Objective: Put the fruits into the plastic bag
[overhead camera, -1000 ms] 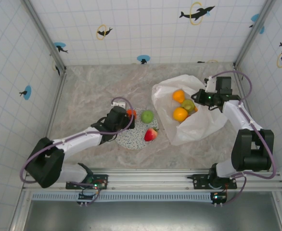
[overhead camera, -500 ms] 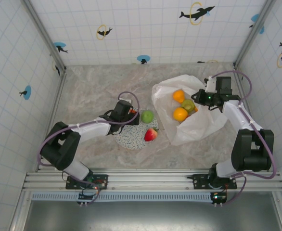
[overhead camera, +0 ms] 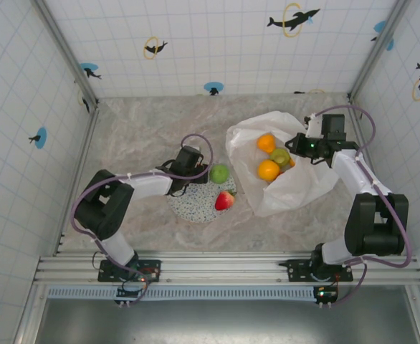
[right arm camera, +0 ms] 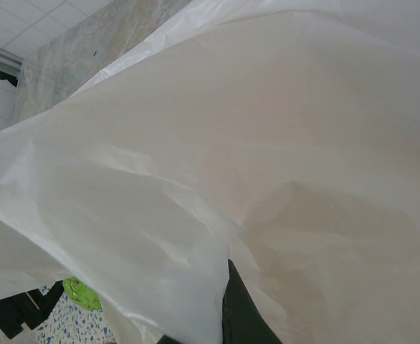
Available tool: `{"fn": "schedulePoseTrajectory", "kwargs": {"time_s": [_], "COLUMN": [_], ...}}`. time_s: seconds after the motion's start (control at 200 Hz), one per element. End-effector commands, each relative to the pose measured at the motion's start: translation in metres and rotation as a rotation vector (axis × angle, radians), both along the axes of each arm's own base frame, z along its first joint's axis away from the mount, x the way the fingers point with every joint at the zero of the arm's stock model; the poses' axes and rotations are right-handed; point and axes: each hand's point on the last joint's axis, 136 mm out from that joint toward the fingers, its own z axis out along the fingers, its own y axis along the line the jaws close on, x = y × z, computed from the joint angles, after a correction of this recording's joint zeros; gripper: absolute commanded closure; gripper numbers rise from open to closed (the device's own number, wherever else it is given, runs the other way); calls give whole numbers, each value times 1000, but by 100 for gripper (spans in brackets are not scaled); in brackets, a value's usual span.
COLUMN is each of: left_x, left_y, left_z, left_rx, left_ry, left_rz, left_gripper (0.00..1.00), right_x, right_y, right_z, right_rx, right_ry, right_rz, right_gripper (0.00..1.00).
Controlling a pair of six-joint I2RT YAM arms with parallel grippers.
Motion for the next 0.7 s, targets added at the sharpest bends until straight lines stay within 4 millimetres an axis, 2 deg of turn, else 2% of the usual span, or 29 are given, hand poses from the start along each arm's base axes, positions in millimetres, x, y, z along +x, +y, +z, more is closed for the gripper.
{"fn": "schedulePoseTrajectory", "kwargs": {"time_s": [0.0,0.205,0.33,0.515,0.69], "left_x": [11,8,3,-14,-33], "left_y": [0,7,15,25,17], "left_z": [4,2,12,43,91], "left_rx": [8,44,38,-41,-225], "left_ry": [-28,-27,-55,-114,-187], "left_rz": [14,14,30,48,15], "left_gripper": [33,47,53,57,57], "right_x": [-6,-6,-6,-6,-4], "right_y": [1,0,0,0,0], "right_z": [4,3,3,3,2], "right_rx": [-8,-9,-12,-12,-10], "right_ry": [-14,-8,-12,-9,-10], "right_rz": [9,7,7,7,6], "right_gripper": [100,100,100,100,100]}}
